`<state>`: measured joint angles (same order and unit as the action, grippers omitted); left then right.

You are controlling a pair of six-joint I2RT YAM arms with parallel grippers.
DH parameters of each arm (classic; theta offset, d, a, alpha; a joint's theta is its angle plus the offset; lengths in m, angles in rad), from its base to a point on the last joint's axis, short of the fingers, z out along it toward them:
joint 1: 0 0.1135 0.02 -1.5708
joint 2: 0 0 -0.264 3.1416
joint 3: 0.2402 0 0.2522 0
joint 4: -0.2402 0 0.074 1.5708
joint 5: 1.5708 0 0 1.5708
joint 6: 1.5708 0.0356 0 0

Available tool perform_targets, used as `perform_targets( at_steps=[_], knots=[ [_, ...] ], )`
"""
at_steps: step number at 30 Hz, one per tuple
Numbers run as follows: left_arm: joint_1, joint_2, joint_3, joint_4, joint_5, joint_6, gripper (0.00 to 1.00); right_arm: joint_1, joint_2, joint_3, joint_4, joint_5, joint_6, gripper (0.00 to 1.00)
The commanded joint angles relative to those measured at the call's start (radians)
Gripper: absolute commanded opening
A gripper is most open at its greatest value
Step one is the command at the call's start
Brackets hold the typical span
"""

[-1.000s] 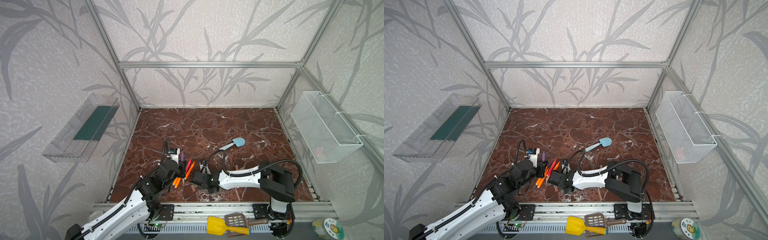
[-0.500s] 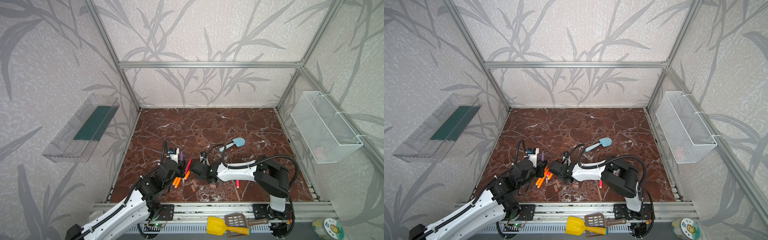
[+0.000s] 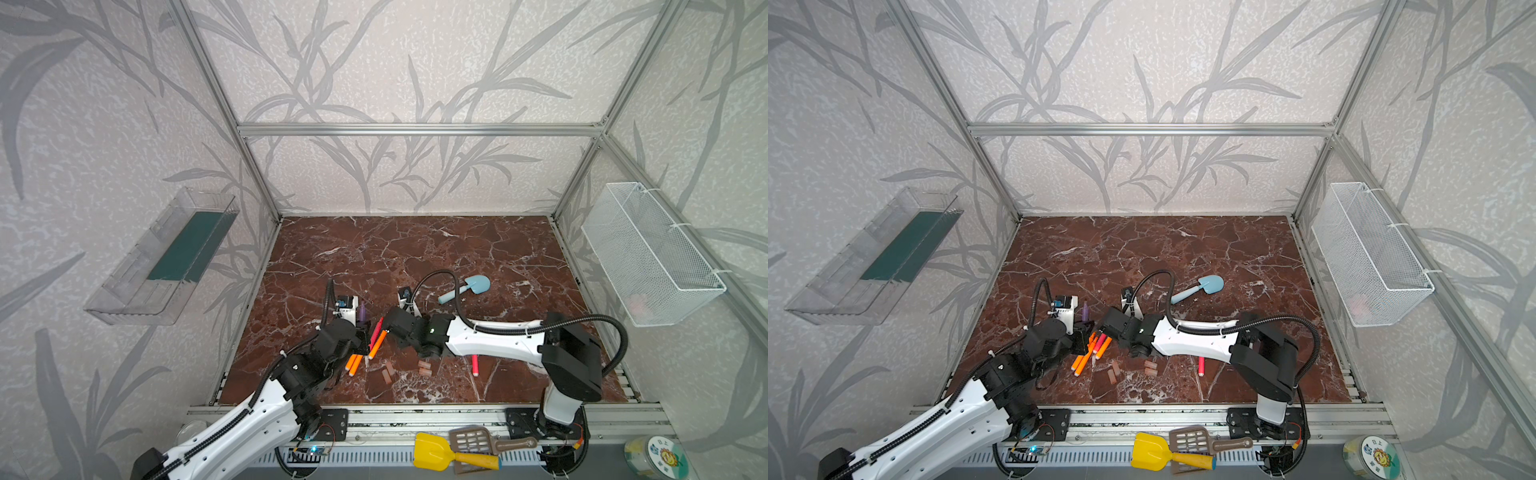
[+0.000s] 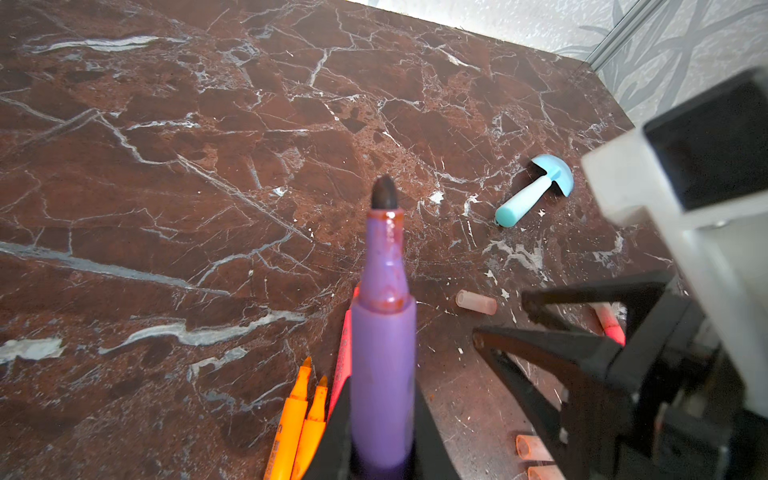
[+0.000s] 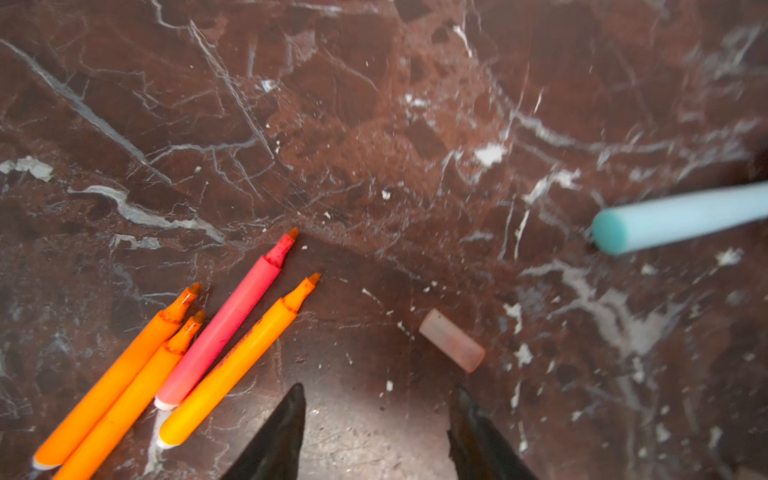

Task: Insert the pens into the pen caps
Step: 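Grasp a pale pink cap upright with the right gripper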

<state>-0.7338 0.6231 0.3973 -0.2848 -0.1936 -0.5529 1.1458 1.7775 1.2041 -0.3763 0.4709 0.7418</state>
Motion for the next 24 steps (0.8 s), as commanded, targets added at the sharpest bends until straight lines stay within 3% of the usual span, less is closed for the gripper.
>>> perform_targets(
  at_steps=[1, 8, 15, 20, 24],
  knots=[
    [0.007, -0.003, 0.011, -0.017, -0.018, -0.003, 0.0, -0.064, 0.021, 0.027, 0.024, -0.019, -0.185, 0.59],
    [0.006, -0.011, 0.014, -0.025, -0.015, -0.004, 0.0, -0.189, 0.11, 0.045, 0.061, -0.22, -0.325, 0.6],
    [0.008, -0.01, 0.016, -0.025, -0.018, -0.004, 0.0, -0.192, 0.082, -0.042, 0.155, -0.377, -0.378, 0.6],
    [0.008, -0.01, 0.016, -0.025, -0.016, -0.004, 0.0, -0.186, 0.062, -0.092, 0.164, -0.404, -0.382, 0.61],
    [0.008, -0.01, 0.014, -0.024, -0.009, -0.004, 0.0, -0.179, 0.073, -0.098, 0.129, -0.362, -0.388, 0.59]
  ],
)
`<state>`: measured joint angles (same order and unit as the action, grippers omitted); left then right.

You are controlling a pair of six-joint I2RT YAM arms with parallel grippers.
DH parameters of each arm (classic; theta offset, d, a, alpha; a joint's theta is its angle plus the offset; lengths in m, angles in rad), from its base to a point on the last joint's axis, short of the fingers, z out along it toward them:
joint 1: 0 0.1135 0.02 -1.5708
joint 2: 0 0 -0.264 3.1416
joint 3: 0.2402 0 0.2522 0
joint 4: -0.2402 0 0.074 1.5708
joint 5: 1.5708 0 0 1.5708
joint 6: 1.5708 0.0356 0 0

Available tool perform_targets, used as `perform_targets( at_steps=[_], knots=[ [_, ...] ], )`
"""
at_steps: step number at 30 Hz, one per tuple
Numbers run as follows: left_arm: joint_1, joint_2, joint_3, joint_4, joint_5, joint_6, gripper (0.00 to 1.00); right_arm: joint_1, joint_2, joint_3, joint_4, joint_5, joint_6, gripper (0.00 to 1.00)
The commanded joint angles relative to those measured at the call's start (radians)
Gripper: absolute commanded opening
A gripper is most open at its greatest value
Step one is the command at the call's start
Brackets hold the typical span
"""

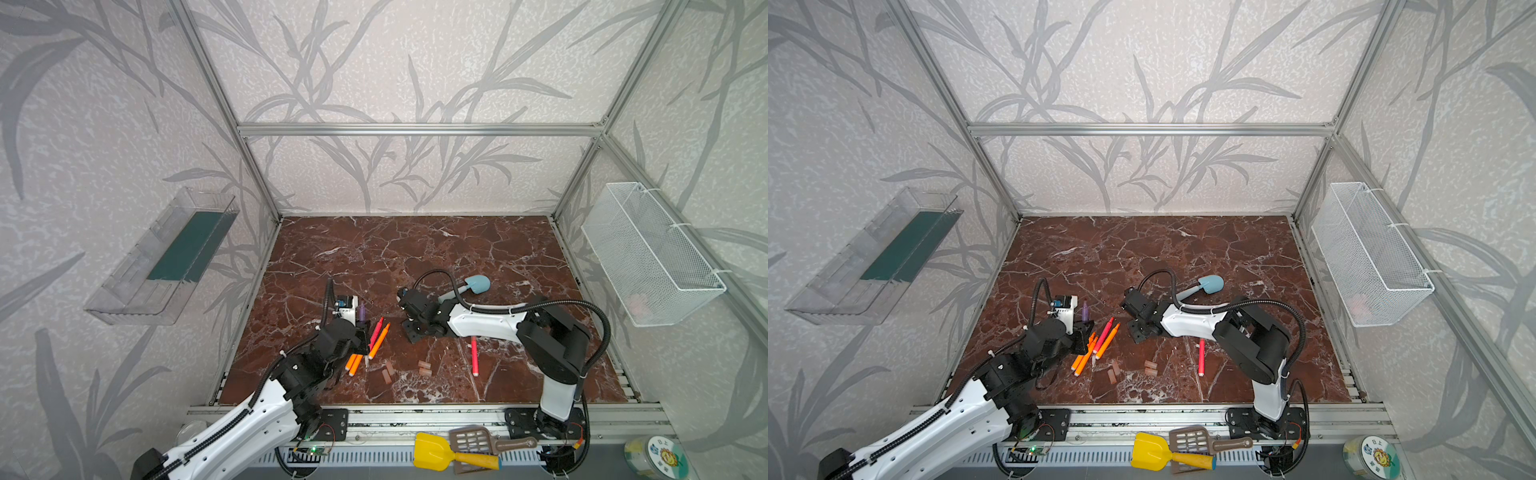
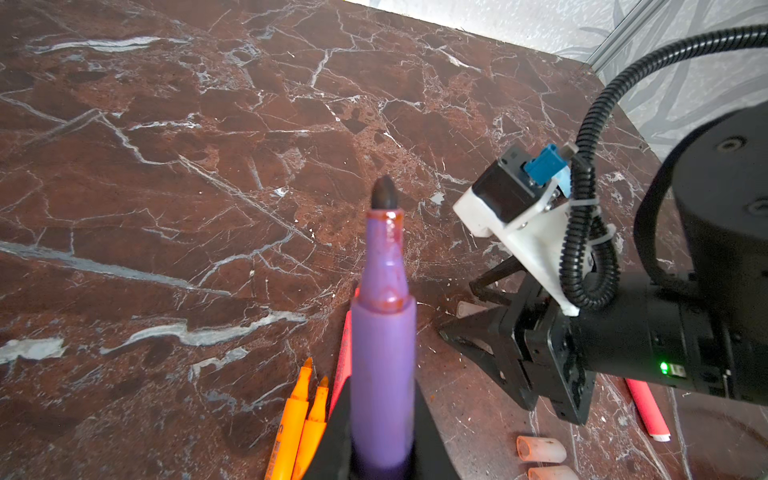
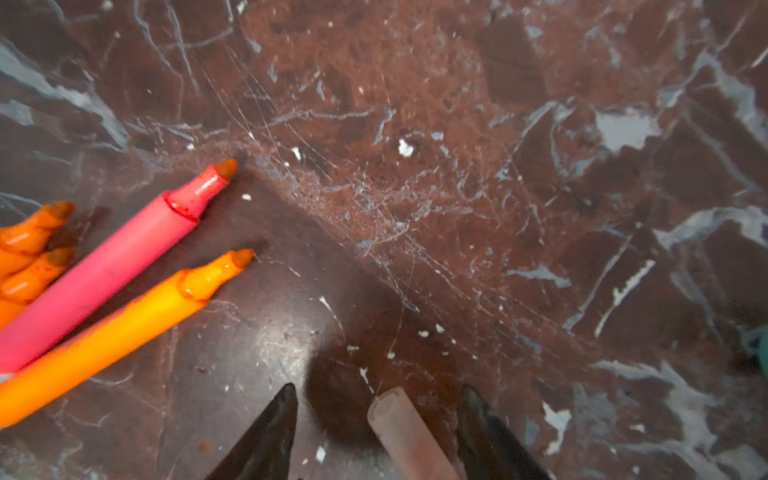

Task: Insert the pens into the pen caps
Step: 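Grasp a pale pink cap upright with the right gripper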

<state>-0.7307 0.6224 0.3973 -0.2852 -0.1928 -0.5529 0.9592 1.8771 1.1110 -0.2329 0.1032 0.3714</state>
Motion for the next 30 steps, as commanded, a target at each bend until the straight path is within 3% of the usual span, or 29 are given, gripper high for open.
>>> perform_targets(
  at_steps=[1, 9, 15, 30],
  knots=[
    [0.005, -0.01, 0.014, -0.023, -0.01, -0.004, 0.0, 0.009, -0.025, -0.004, -0.02, 0.008, -0.017, 0.58],
    [0.005, -0.019, 0.014, -0.029, -0.008, -0.007, 0.0, 0.059, -0.022, 0.029, -0.117, 0.138, -0.003, 0.39],
    [0.006, -0.027, 0.012, -0.031, -0.007, -0.007, 0.0, 0.105, 0.012, 0.069, -0.198, 0.227, 0.017, 0.33],
    [0.006, -0.03, 0.01, -0.034, -0.011, -0.009, 0.0, 0.105, 0.085, 0.11, -0.22, 0.221, 0.052, 0.32]
  ],
)
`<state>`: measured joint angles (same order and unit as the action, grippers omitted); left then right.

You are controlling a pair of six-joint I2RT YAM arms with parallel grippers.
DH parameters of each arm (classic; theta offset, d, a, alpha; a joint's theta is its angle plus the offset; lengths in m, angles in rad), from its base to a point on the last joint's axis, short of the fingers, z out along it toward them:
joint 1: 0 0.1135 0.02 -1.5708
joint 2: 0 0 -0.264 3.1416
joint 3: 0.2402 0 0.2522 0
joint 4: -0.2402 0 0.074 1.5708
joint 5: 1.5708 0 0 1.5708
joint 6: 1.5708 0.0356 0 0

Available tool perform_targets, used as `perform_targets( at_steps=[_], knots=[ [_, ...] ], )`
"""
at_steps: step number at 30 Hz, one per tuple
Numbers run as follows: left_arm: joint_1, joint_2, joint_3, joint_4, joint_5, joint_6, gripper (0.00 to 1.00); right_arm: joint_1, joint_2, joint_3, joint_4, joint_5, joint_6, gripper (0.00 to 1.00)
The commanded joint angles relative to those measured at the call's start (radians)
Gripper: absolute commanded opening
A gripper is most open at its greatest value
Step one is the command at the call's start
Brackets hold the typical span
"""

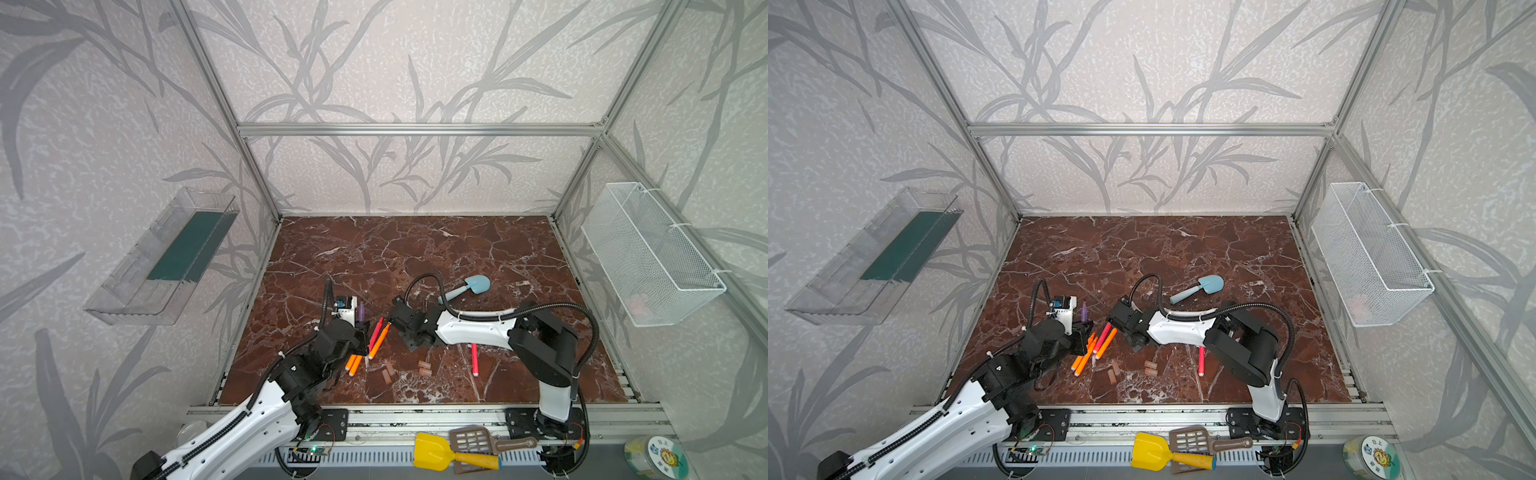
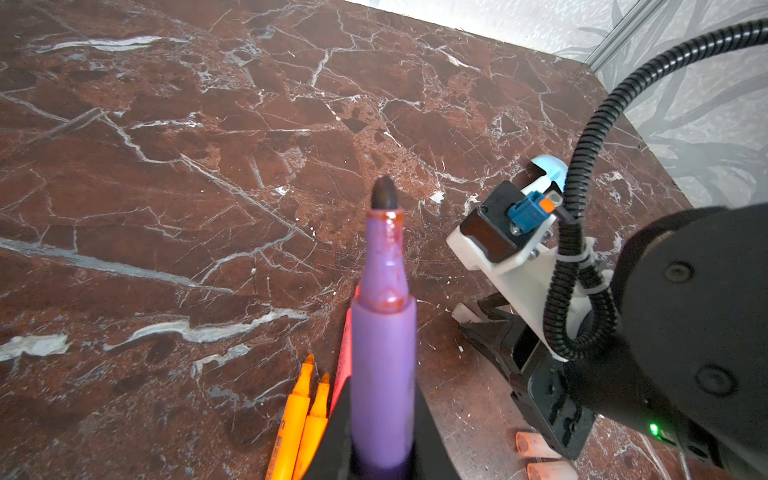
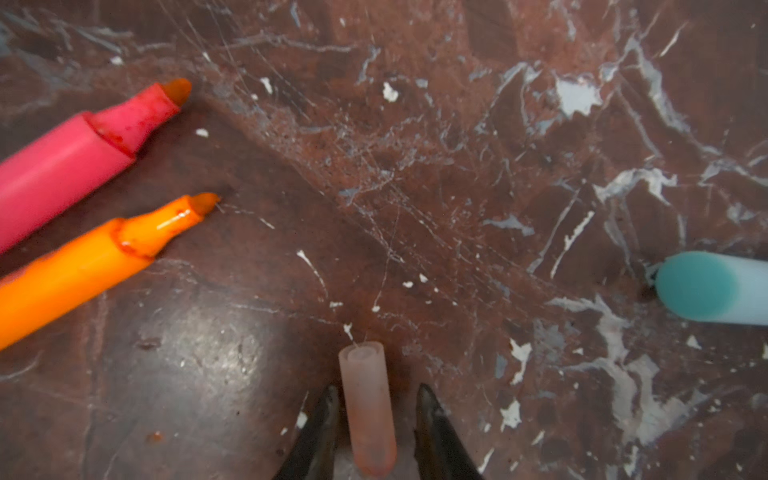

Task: Insert the pens into the pen caps
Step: 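Grasp a pale pink cap upright with the right gripper, then lift the cap and carry it above the purple marker tip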

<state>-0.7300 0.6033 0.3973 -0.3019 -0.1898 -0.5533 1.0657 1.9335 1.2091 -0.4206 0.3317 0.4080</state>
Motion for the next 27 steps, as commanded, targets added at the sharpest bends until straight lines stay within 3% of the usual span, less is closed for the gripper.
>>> perform_targets(
  at_steps=[1, 8, 18, 22, 27],
  knots=[
    [0.006, -0.012, 0.009, -0.017, -0.015, -0.008, 0.0, -0.001, 0.031, 0.012, -0.03, -0.008, 0.017, 0.32],
    [0.005, -0.015, 0.01, -0.019, -0.013, -0.008, 0.0, -0.001, 0.067, 0.038, -0.047, -0.012, 0.024, 0.31],
    [0.005, -0.034, 0.0, -0.006, 0.022, -0.002, 0.0, -0.001, 0.039, 0.004, -0.029, -0.013, 0.044, 0.13],
    [0.005, -0.053, -0.019, 0.04, 0.092, 0.009, 0.0, -0.001, -0.02, -0.011, -0.023, -0.021, 0.065, 0.1],
    [0.005, -0.034, -0.04, 0.161, 0.26, 0.017, 0.0, -0.001, -0.2, -0.03, -0.021, -0.027, 0.116, 0.1]
  ],
)
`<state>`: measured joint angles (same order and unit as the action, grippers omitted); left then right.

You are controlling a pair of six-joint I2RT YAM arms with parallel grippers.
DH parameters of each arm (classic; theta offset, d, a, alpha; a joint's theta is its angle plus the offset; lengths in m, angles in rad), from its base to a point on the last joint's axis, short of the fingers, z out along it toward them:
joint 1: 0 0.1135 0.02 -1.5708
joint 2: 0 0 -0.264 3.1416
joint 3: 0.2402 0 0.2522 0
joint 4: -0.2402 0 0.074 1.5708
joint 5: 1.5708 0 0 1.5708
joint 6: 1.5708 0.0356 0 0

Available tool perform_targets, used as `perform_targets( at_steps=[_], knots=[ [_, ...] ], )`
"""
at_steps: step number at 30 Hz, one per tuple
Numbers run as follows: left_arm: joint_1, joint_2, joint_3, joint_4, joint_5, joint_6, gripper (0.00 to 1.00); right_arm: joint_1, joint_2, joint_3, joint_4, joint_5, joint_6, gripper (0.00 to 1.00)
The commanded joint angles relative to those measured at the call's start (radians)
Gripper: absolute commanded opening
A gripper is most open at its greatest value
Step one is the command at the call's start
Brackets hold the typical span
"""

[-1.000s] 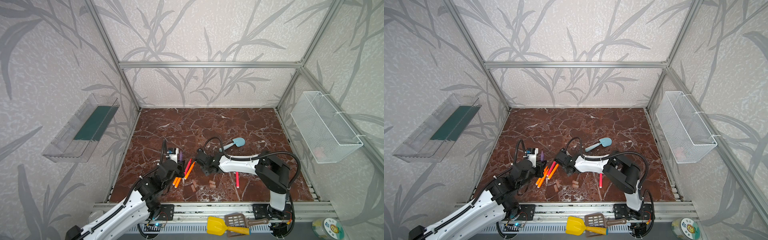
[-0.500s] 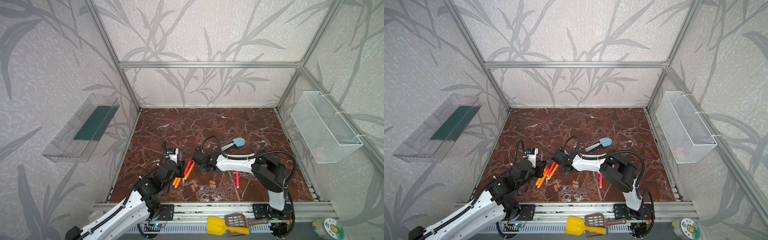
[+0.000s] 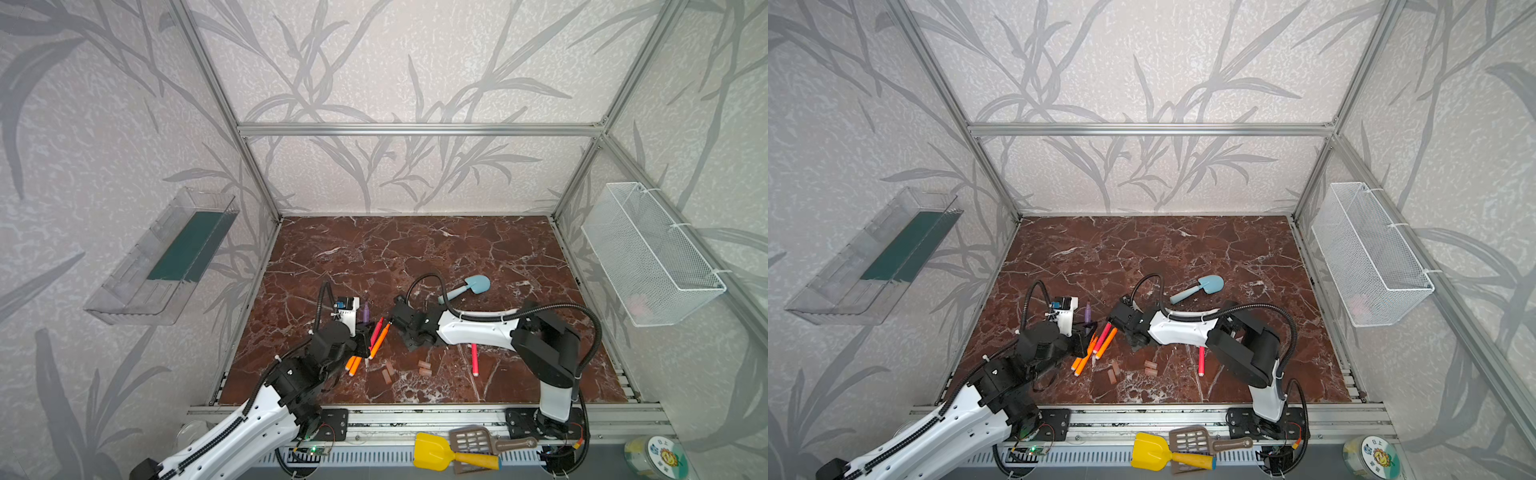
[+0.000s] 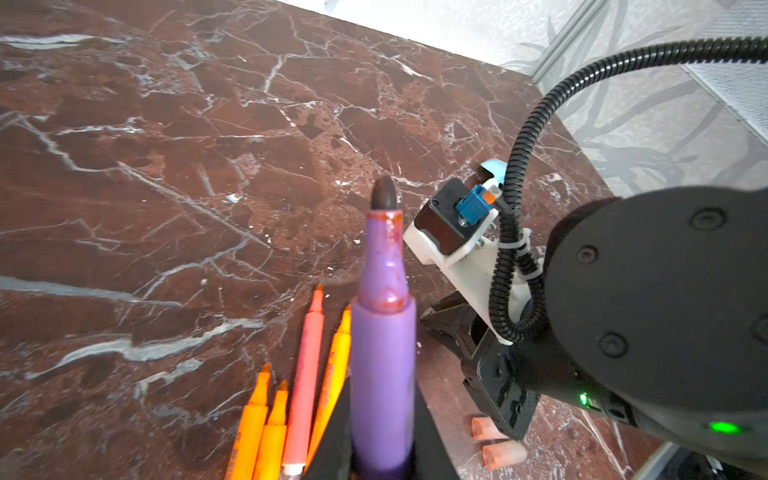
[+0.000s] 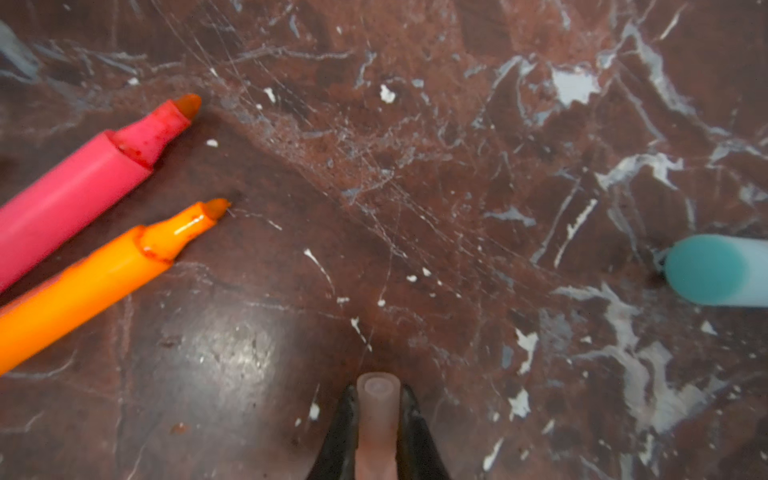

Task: Insert the pens into the pen caps
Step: 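Lift the cap and carry it above the purple marker tip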

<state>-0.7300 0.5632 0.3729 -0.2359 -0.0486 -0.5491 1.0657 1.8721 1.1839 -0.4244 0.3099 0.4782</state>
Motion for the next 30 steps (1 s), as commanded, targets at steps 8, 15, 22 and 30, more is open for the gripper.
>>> perform_targets(
  at_steps=[8, 15, 22, 30],
  knots=[
    [-0.004, 0.1, -0.036, 0.334, 0.367, -0.023, 0.0, -0.003, -0.597, -0.202, 0.154, 0.056, 0.152, 0.1],
    [-0.084, 0.058, -0.067, 0.47, 0.354, -0.071, 0.0, -0.002, -0.867, -0.426, 0.605, -0.038, 0.222, 0.08],
    [-0.192, 0.044, -0.073, 0.547, 0.293, -0.086, 0.0, 0.0, -0.793, -0.44, 0.892, -0.143, 0.26, 0.0],
    [-0.215, 0.069, -0.086, 0.628, 0.299, -0.115, 0.0, 0.003, -0.696, -0.449, 1.073, -0.153, 0.309, 0.0]
  ],
)
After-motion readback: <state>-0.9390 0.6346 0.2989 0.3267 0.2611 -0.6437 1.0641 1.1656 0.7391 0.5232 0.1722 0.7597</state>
